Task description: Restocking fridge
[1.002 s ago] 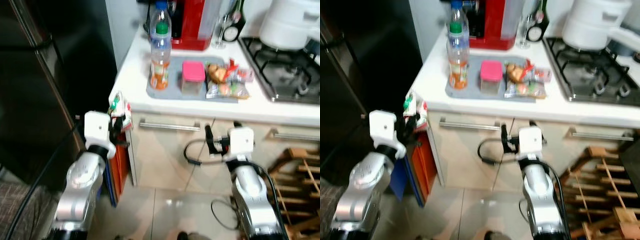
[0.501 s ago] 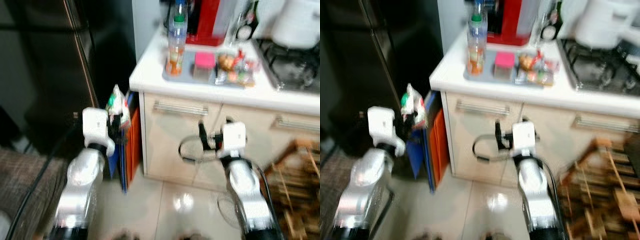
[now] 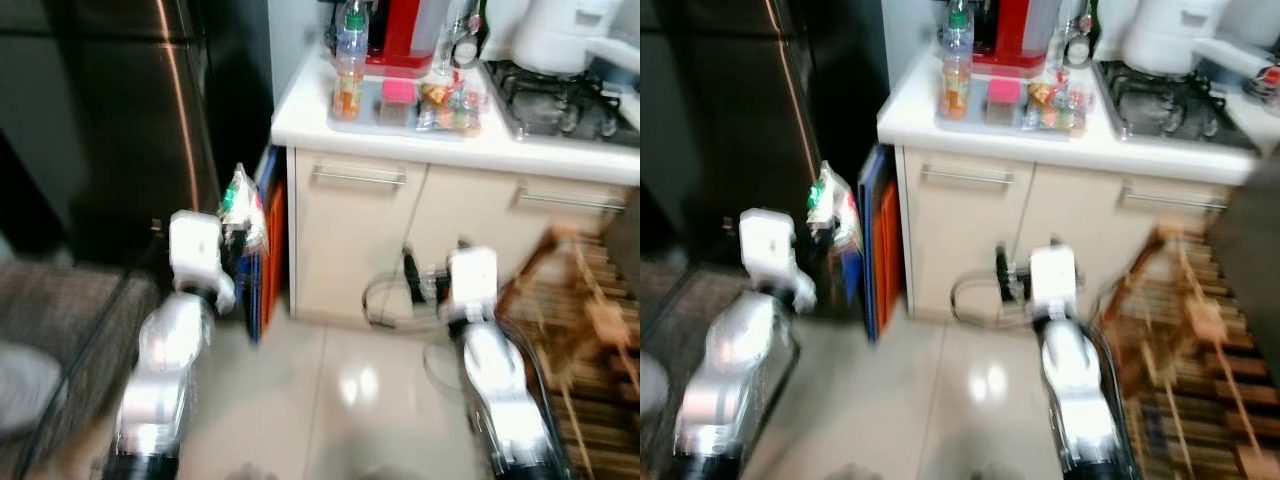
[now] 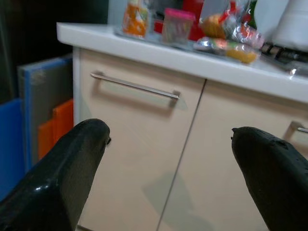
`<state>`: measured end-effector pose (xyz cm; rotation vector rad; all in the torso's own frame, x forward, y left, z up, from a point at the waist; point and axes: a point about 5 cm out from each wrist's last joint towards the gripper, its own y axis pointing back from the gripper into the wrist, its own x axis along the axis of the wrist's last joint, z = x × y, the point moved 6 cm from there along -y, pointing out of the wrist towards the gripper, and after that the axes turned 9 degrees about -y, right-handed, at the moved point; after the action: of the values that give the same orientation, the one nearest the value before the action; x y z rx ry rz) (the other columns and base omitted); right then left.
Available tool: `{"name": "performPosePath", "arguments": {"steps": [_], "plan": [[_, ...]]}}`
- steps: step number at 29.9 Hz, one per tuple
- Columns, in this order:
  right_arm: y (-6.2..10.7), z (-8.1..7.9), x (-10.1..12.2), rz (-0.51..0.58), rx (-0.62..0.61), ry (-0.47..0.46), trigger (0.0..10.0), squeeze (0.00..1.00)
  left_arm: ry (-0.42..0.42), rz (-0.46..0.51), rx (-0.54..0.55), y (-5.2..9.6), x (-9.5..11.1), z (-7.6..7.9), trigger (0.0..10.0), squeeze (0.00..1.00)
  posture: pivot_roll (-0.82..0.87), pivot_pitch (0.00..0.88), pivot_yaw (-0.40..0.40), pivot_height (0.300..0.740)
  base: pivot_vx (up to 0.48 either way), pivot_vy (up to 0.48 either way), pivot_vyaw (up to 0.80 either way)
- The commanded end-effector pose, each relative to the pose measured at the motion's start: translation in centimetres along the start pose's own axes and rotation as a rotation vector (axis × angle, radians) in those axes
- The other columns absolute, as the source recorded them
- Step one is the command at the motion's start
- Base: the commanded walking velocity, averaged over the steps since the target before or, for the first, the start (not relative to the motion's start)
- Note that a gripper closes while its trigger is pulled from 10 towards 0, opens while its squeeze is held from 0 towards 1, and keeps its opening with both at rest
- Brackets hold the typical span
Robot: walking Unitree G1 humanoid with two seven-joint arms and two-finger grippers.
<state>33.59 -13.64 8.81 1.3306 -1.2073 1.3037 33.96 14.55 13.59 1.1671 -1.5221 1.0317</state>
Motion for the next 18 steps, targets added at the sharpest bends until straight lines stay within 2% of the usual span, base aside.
{"name": "performPosePath", "arguments": {"steps": [1, 8, 11, 18], "plan": [[-0.1, 0.4, 0.5, 0.011, -0.006, 0.015, 10.0, 0.00, 0.005, 0.019, -0.012, -0.3, 0.3, 0.3, 10.0, 0.00, -0.12, 0.000, 0.012, 0.740, 0.000, 0.000, 0.00], [0.5, 1.3, 0.1, -0.002, -0.025, 0.028, 10.0, 0.00, 0.025, 0.021, -0.042, 0.0, 0.0, 0.3, 10.0, 0.00, -0.14, 0.000, 0.016, 0.740, 0.000, 0.000, 0.00], [0.7, 1.7, -0.3, -0.014, -0.038, 0.026, 10.0, 0.00, 0.034, 0.009, -0.073, 0.5, -0.5, 0.8, 10.0, 0.00, -0.14, 0.000, 0.021, 0.740, 0.000, -0.340, 0.00], [0.5, 1.4, -0.4, -0.016, -0.038, 0.018, 10.0, 0.00, 0.030, 0.049, -0.134, 0.5, 0.1, 1.5, 10.0, 0.00, -0.14, 0.000, 0.036, 0.740, 0.000, -0.477, 0.00]]}}
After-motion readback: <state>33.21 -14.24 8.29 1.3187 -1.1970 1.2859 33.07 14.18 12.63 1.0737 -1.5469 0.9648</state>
